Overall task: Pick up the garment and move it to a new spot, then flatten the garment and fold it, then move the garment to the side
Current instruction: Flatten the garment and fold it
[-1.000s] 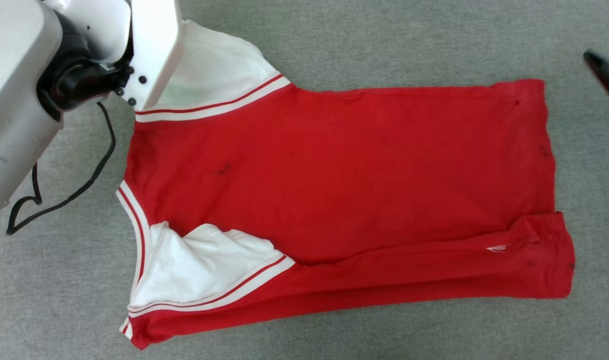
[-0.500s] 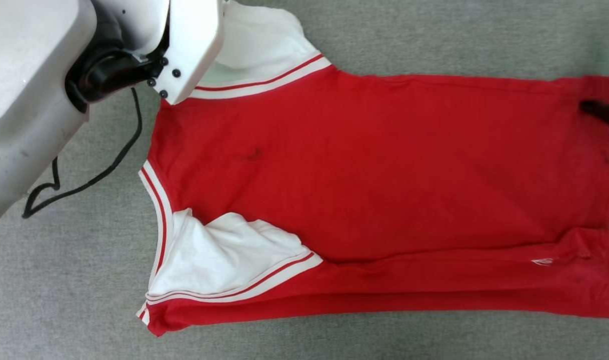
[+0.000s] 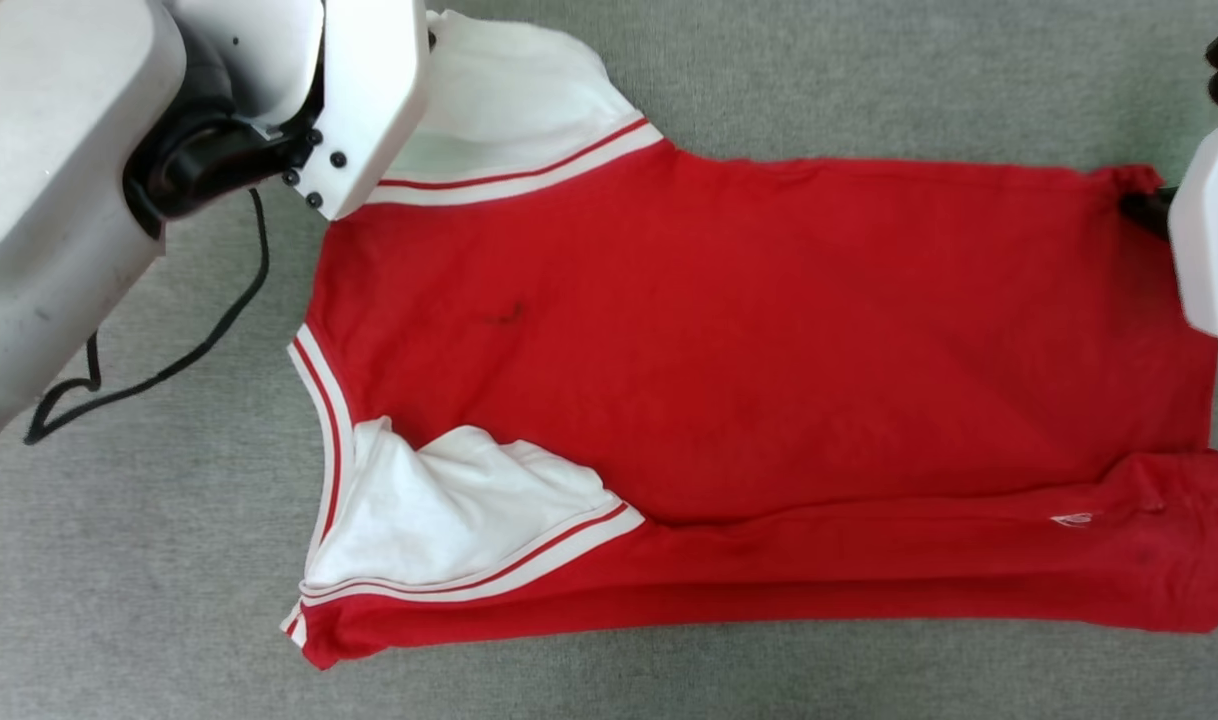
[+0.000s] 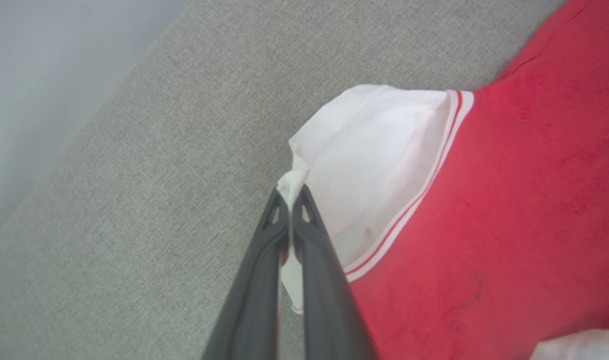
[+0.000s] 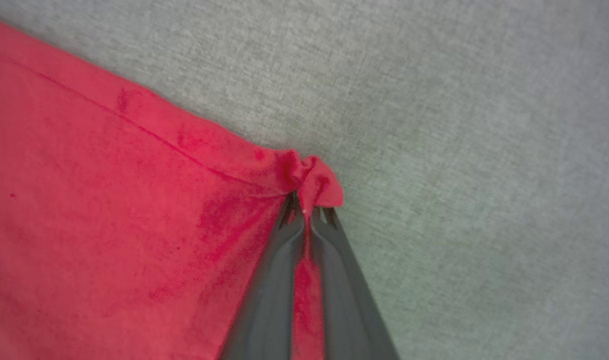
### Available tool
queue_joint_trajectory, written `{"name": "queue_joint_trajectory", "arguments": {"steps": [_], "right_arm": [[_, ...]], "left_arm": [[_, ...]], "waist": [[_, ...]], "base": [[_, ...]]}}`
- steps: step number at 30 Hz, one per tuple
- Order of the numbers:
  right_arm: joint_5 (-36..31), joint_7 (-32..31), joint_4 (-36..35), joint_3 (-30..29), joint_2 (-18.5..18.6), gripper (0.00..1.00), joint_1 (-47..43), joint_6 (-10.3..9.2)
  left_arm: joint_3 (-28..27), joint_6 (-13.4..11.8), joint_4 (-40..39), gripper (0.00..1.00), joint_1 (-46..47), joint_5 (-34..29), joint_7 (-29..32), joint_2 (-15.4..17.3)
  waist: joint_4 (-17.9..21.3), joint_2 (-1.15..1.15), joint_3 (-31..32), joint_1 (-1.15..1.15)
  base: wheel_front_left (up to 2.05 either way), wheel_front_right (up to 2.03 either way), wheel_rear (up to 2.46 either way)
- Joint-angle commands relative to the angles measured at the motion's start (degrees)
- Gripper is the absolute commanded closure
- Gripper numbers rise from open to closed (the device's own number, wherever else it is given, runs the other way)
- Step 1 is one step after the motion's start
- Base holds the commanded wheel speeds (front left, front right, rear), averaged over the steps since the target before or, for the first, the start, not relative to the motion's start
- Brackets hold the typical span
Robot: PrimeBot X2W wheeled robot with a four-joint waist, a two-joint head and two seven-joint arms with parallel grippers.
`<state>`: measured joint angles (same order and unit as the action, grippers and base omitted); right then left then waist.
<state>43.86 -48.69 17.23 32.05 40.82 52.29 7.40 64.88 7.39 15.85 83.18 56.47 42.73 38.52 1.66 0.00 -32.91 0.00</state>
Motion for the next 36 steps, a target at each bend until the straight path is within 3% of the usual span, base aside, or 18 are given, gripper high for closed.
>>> {"name": "queue_joint_trajectory", "arguments": {"steps": [1, 14, 36], "right_arm": [[0.3, 1.5, 0.6, 1.4, -0.9, 1.0, -0.8, 0.14], [4.2, 13.6, -0.4, 3.5, 3.9, 1.0, -7.0, 0.07], [6.6, 20.1, -5.3, 5.3, 7.5, 1.0, -26.0, 0.07]], "left_arm": [[0.1, 0.0, 0.2, 1.0, -1.1, 0.5, -0.9, 0.0], [0.7, -0.5, -5.5, 1.0, -10.2, 4.2, -7.9, 4.9], [6.4, -7.5, -18.8, 1.0, -36.0, 9.2, -14.4, 15.8]], "waist": [[0.0, 0.0, 2.0, 0.0], [-0.8, 0.0, 13.0, 0.0], [0.1, 0.0, 21.9, 0.0]], "base": [[0.0, 0.0, 0.0], [0.0, 0.0, 0.0], [0.0, 0.0, 0.0]]}}
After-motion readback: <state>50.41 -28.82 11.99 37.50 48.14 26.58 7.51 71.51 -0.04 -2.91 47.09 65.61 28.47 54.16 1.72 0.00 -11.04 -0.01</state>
